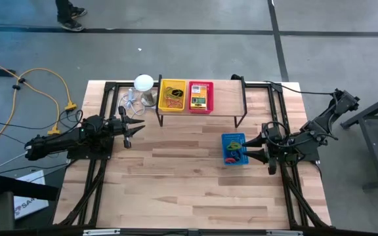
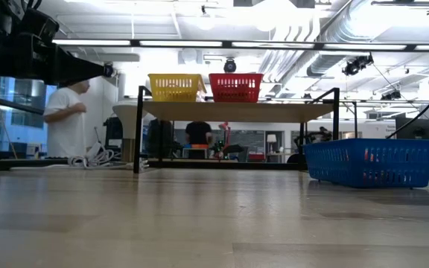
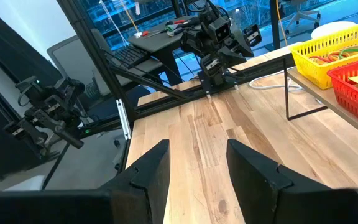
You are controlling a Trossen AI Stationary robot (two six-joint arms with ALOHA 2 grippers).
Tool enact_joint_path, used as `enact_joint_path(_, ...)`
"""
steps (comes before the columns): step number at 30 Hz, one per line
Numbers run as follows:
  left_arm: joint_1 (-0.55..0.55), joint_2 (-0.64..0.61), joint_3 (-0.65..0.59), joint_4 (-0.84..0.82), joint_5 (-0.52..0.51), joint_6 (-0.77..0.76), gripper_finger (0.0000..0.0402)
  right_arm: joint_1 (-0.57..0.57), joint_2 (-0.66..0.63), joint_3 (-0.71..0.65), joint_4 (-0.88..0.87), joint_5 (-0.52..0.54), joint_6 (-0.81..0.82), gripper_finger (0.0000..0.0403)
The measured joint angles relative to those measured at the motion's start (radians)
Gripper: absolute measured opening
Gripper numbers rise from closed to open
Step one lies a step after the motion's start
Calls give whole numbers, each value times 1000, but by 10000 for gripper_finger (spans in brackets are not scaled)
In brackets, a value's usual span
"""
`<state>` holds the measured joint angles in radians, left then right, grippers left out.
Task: Pick & Place Office Desk Supplies
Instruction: Put the blue bin with the spiral keychains on the shelf
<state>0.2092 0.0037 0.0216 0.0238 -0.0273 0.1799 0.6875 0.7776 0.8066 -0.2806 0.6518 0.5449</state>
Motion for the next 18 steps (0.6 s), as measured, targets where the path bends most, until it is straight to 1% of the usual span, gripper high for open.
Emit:
enact_joint_path(12, 0, 0, 0, 0, 0, 0, 93, 0, 0, 0, 9, 0, -1, 146)
enact_joint_path(18, 0, 0, 0, 0, 0, 0, 93, 0, 0, 0, 9, 1, -103, 146)
